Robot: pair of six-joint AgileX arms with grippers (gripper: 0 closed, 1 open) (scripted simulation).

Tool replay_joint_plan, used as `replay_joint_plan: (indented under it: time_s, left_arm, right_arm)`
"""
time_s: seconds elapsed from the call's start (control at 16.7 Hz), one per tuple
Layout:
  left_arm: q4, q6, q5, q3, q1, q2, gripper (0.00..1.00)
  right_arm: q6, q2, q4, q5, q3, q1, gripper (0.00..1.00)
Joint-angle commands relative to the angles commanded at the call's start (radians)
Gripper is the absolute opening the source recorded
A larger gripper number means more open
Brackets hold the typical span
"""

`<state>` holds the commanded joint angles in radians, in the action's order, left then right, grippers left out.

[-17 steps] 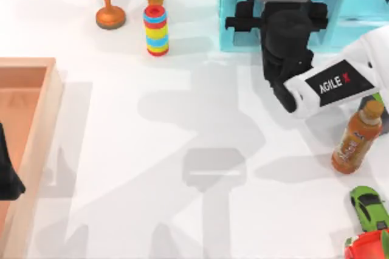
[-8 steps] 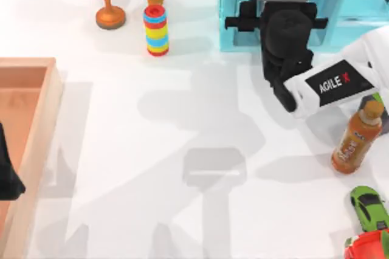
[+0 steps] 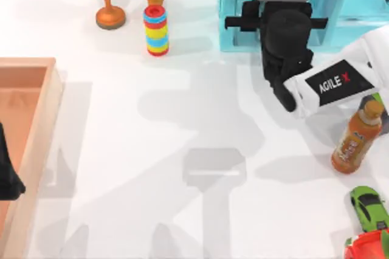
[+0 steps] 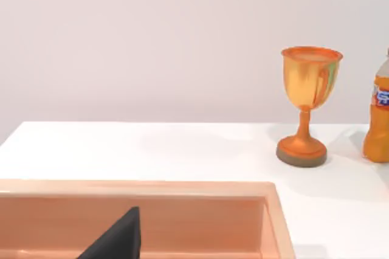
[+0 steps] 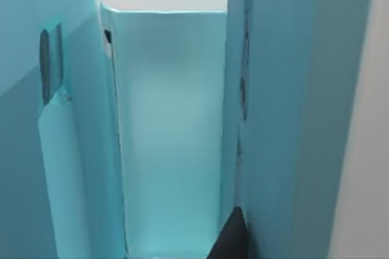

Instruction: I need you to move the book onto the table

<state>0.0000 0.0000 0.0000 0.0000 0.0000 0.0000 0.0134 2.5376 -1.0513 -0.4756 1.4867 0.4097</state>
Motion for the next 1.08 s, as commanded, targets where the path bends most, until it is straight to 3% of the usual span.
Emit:
replay_joint_plan:
  time_s: [0.6,1.08]
  left_arm:
    - [0.000,0.000,0.000,0.000,0.000,0.000,1.00]
    - [0.000,0.000,0.000,0.000,0.000,0.000,1.00]
  right_arm:
    - [0.000,-0.037,0.017,-0.015,-0.025,0.009,0.00]
    - [0.010,-0.545,0.237,-0.160,-0.326,0.112,0.00]
